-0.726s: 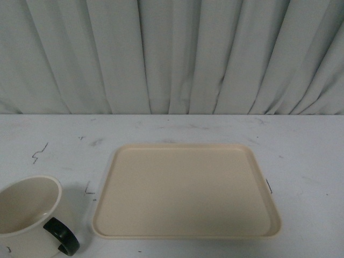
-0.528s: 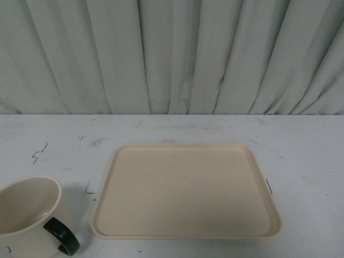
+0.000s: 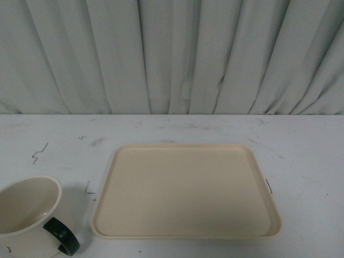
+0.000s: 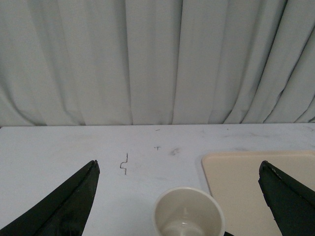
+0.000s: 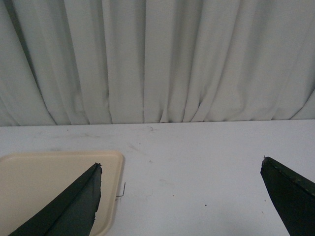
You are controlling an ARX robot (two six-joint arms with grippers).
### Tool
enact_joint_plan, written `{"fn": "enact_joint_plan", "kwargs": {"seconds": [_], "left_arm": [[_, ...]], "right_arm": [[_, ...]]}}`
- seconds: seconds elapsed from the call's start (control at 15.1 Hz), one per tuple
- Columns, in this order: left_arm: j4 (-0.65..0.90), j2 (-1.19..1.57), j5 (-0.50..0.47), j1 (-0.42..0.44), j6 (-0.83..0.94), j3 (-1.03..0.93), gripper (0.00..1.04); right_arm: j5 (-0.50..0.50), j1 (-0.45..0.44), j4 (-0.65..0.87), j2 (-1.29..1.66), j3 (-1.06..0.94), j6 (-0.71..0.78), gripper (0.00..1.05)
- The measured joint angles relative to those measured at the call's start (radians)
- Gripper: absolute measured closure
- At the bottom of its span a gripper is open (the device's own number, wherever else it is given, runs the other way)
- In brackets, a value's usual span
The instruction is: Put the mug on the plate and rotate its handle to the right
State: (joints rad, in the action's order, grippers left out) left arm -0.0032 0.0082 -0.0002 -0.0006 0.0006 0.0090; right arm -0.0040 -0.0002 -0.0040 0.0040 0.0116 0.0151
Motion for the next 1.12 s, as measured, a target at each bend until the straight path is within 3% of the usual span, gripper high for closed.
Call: {"fn": "enact_joint_plan", "kwargs": {"seconds": [0.33,0.4,0.46,0.53,0.59,0.79,1.12], "left_arm": [[0.0,0.0,0.0,0.0,0.0,0.0,0.07],[-0.169,0.054,-0.119,-0.048,-0.029,0.056,0.07],[-0.459,0.35,-0.356,-0.187,-0.099,0.237,0.07],[-0.564,0.459,-0.341,-0.17,-0.124,0.314,0.07],[-0.571,0.52,-0.254,-0.125,-0.132,0.351,0.07],[-0.439,0.782,-0.034,-0.032,-0.148,0.402,0.07],[-0.263,1.178,0.061,0.006,-0.142,0.473,0.07]], "right_arm": [[0.0,0.0,0.0,0.0,0.0,0.0,0.06],[0.0,0.0,0.0,0.0,0.0,0.0,0.06],[0.002,0.0,0.0,0.0,0.0,-0.004,0.06],[0.007,-0.001,0.0,0.0,0.0,-0.004,0.06],[0.004,0.0,0.0,0.0,0.0,-0.004,0.06],[0.005,0.0,0.0,0.0,0.0,-0.004,0.06],[0.005,0.0,0.0,0.0,0.0,-0.004,0.06]]}}
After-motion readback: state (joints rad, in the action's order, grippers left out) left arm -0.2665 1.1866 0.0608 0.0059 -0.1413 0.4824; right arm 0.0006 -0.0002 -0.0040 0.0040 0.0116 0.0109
